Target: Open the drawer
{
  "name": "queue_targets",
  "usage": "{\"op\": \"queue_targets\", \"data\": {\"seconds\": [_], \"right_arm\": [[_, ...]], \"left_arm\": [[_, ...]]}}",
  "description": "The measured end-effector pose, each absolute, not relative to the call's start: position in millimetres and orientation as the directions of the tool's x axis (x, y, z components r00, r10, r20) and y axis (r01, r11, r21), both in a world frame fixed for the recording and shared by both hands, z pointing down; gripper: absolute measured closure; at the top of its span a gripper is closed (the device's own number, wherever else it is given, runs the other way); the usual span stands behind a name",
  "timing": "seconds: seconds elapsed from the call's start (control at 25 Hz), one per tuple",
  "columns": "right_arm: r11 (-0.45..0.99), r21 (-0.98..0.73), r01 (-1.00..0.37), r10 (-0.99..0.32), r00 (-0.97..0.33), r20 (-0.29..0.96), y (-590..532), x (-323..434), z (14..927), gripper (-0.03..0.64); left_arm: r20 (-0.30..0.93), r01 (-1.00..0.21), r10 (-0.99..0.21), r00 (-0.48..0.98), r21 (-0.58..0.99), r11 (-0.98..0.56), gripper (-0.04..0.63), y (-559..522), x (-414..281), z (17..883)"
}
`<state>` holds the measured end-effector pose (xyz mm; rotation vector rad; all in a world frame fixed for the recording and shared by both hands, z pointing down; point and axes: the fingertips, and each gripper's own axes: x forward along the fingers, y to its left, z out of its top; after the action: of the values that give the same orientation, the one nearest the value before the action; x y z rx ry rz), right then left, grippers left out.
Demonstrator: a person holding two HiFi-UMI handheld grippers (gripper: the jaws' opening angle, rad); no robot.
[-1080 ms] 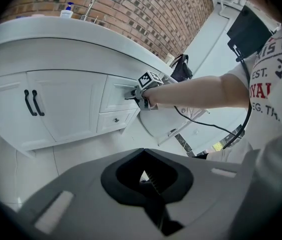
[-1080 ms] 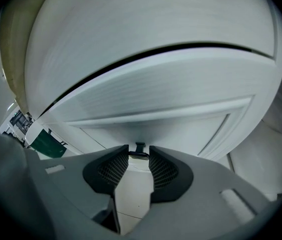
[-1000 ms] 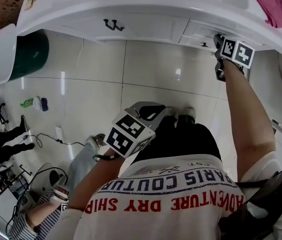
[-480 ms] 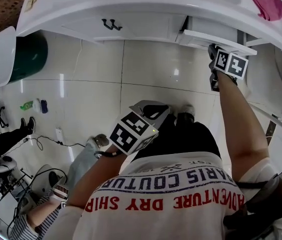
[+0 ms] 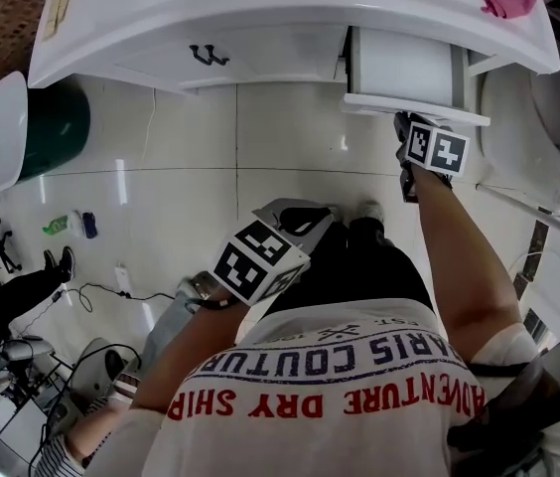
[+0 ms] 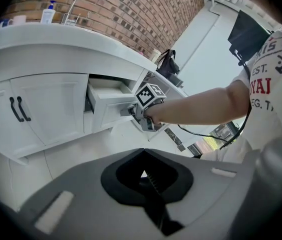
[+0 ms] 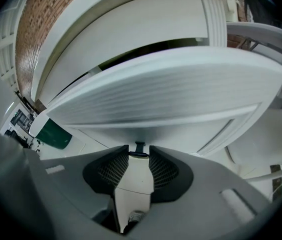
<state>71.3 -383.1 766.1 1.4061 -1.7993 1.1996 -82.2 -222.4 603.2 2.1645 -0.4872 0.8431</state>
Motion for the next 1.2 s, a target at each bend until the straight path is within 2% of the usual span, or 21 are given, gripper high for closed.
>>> {"op": "queue_targets", "data": {"seconds": [0.88, 1.08, 1.2], "right_arm": [[0.103, -0.344, -0.933, -0.347, -0.358, 0.867, -350.9, 70.6, 764.3, 0.476], [0.182, -0.339, -0.923, -0.325, -0.382, 0.865, -330.5, 71.5, 738.1, 0.462], [0.247, -0.378, -0.892, -0.335, -0.444, 0.831, -314.7, 59.7, 703.1, 0.460]], "left_arm": [[0.694, -0.536, -0.047, 0.719, 0.510, -0.673, 0.600, -224.6, -76.9, 592.6], [0.688, -0.513, -0.028, 0.726, 0.514, -0.687, 0.600, -226.0, -74.1, 587.9], [0.678, -0.499, -0.033, 0.734, 0.506, -0.704, 0.600, -231.9, -68.0, 579.1]]}}
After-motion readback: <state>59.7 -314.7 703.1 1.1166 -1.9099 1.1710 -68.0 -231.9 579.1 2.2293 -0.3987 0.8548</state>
